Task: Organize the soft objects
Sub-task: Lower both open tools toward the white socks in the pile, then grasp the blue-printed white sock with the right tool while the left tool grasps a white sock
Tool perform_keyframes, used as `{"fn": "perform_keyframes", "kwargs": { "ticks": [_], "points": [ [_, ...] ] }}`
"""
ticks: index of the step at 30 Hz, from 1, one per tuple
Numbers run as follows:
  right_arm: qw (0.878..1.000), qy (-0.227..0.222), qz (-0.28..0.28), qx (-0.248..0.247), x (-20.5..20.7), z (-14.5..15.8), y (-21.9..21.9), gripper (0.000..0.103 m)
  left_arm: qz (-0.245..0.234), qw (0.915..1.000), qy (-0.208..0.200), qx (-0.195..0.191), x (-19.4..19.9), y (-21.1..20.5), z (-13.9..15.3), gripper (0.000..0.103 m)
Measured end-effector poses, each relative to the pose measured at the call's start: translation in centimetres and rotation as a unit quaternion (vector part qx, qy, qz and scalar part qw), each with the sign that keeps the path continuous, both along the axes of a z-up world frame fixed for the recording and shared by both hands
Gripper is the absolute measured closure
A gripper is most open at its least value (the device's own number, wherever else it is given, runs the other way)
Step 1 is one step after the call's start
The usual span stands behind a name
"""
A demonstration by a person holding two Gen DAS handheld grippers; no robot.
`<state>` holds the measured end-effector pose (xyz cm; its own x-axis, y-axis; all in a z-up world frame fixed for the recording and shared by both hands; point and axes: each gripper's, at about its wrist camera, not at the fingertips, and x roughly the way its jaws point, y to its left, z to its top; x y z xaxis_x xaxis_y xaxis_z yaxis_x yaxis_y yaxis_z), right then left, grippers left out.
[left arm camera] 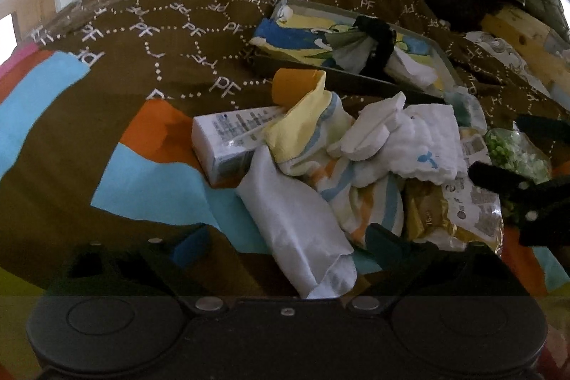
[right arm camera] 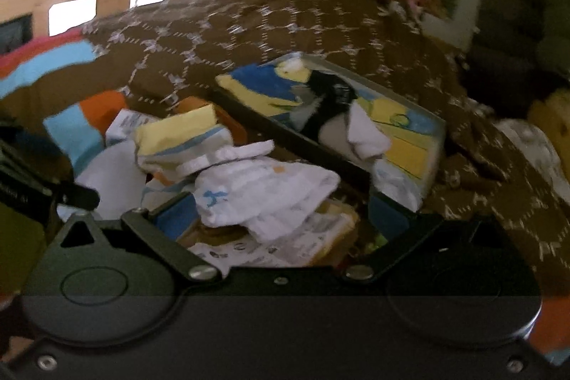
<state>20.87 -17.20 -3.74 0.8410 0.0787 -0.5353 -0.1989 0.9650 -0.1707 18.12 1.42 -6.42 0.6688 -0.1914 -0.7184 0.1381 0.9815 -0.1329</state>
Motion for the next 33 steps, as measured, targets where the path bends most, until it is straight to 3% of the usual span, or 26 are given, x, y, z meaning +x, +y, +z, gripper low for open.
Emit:
{"fn": "perform_keyframes", "kwargs": {
  "ticks": [6,10,12,17,21,29,33],
  "points": [
    [0.999,0.007,0.035,-0.028,1.7,-1.3,1.6,0.004,-0.001,0.9998,0.012,-0.014,0.6,0.4,-0.4,0.019],
    [0.999,0.014,0.041,-0.03,2.1,-2.0,1.6,0.011,-0.003,0.9987,0.028,-0.043,0.9,0.8,-0.6,0.04],
    [0.999,0.019,0.037,-0.025,2.6,-2.4,1.6,0.015,-0.007,0.9978,0.041,-0.052,1.1,0.8,-0.8,0.044],
    [0.999,0.029,0.037,-0.023,3.3,-3.3,1.5,0.027,-0.002,0.9978,0.051,-0.042,1.3,0.7,-1.3,0.056],
    [0.998,0.035,0.046,-0.025,3.8,-3.7,2.1,0.032,0.009,0.9967,0.058,-0.056,1.4,1.1,-1.3,0.065],
    [0.997,0.036,0.056,-0.034,4.4,-4.1,3.4,0.044,0.017,0.996,0.057,-0.067,1.3,1.3,-1.2,0.098],
    [0.997,0.045,0.055,-0.043,4.8,-4.4,3.6,0.054,0.01,0.9965,0.052,-0.064,1.1,1.1,-1.0,0.102]
  ]
}}
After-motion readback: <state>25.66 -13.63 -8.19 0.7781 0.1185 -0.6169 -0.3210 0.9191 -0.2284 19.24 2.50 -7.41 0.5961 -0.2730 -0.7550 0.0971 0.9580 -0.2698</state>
